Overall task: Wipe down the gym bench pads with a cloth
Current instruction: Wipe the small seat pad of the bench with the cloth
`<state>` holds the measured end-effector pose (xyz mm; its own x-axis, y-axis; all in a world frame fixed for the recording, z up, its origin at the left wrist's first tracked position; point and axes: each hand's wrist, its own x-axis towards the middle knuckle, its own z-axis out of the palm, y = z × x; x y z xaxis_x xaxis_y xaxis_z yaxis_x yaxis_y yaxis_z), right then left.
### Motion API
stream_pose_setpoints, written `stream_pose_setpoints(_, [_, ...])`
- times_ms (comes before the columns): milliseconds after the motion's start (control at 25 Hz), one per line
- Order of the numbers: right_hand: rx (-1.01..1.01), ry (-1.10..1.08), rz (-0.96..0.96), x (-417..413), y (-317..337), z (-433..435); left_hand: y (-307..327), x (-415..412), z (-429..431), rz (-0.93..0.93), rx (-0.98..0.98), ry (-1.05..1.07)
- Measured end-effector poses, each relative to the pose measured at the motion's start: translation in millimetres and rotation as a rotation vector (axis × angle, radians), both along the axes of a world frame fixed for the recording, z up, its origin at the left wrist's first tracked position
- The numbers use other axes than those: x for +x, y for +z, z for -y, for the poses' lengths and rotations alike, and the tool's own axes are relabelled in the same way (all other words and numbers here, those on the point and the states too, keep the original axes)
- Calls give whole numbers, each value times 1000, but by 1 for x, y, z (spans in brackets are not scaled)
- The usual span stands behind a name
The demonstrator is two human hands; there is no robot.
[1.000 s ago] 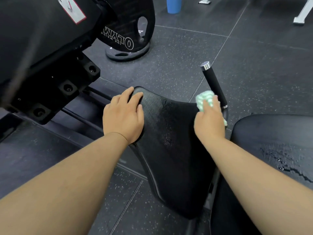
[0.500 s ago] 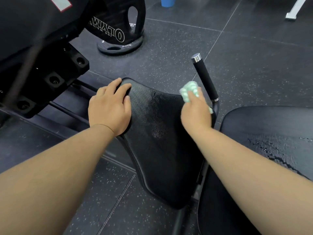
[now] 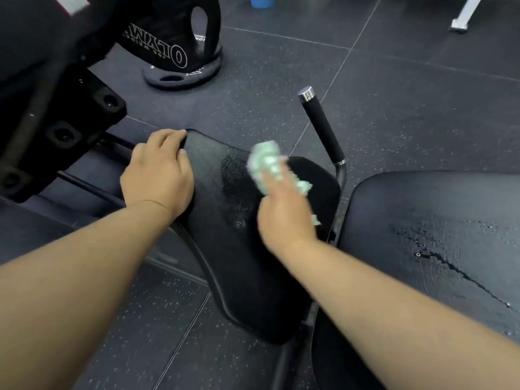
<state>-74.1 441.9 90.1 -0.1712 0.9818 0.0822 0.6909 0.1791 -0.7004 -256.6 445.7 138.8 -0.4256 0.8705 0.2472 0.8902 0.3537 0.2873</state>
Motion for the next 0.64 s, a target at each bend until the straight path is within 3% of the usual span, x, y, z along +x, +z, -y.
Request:
stream_pose_setpoints(80, [263, 523, 12, -10, -13, 35, 0, 1, 1, -4, -3, -1])
stream_pose_setpoints(120, [367, 639, 62, 3, -23, 25, 0, 0, 2, 0, -5, 0])
stream_pose_setpoints(200, [286, 465, 114, 41, -31, -25, 1, -2, 1, 13, -1, -8])
stream_pose_setpoints(320, [-85, -225, 26, 52, -25, -62, -1, -3, 3, 36, 31, -10])
stream_pose_setpoints(360, [-124, -237, -19, 33, -17, -46, -1, -3, 3, 51, 49, -6])
stream_pose_setpoints(400, [-69, -116, -18, 16, -9, -21, -2, -3, 4, 67, 67, -8])
stream_pose_setpoints(520, [241, 631, 52, 12, -27, 32, 0, -6, 3, 131, 119, -25])
stream_pose_setpoints(560, [229, 674, 60, 27, -28, 14, 0, -7, 4, 155, 125, -29])
stream_pose_setpoints(640, [26, 308, 58, 33, -16, -40, 0, -9, 5, 190, 134, -34])
